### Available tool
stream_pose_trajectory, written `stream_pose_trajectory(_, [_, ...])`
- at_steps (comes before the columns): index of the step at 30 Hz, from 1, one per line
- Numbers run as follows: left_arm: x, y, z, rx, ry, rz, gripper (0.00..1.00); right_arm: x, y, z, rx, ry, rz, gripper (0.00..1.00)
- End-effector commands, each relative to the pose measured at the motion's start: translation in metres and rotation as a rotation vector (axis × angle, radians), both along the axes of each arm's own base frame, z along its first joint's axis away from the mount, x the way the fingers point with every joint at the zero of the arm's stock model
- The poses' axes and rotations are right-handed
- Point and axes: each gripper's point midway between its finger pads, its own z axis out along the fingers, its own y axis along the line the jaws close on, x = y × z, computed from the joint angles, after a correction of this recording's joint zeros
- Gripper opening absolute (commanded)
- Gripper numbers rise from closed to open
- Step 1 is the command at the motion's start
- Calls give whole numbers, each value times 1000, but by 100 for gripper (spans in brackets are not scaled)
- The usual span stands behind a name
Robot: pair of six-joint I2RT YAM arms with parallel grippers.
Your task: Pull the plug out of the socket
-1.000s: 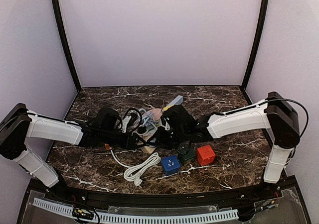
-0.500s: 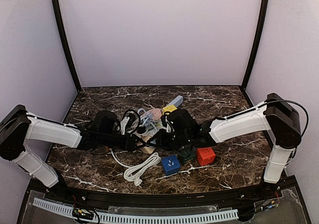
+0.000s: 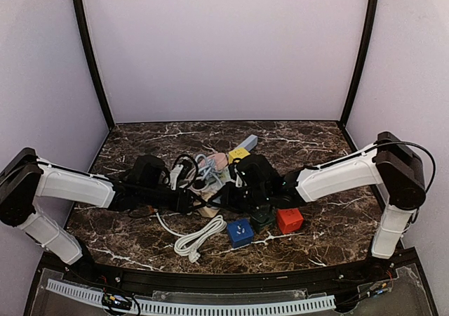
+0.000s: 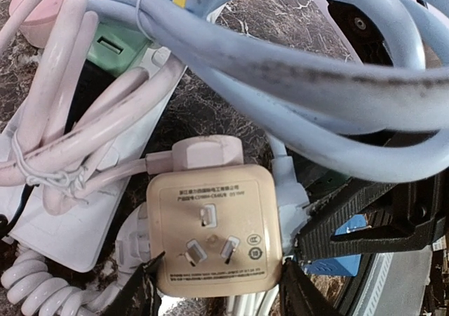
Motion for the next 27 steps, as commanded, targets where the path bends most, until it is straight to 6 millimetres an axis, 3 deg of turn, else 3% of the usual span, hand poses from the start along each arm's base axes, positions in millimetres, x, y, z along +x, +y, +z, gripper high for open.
stream_pose_trajectory(1, [-4,4,-2,63,-43,-27,3,3,18,17,71,30,-12,0])
stream_pose_trajectory(11, [-13,9,-23,202,-77,-72,3,16,19,35,142,68,-43,0])
stream_pose_trajectory(20, [-12,14,-32,285,-98,-75,2,15,23,45,192,85,-41,0])
stream_pose_trajectory(27, [-12,9,-25,238,-86,-62,2,12,16,33,170,82,-45,0])
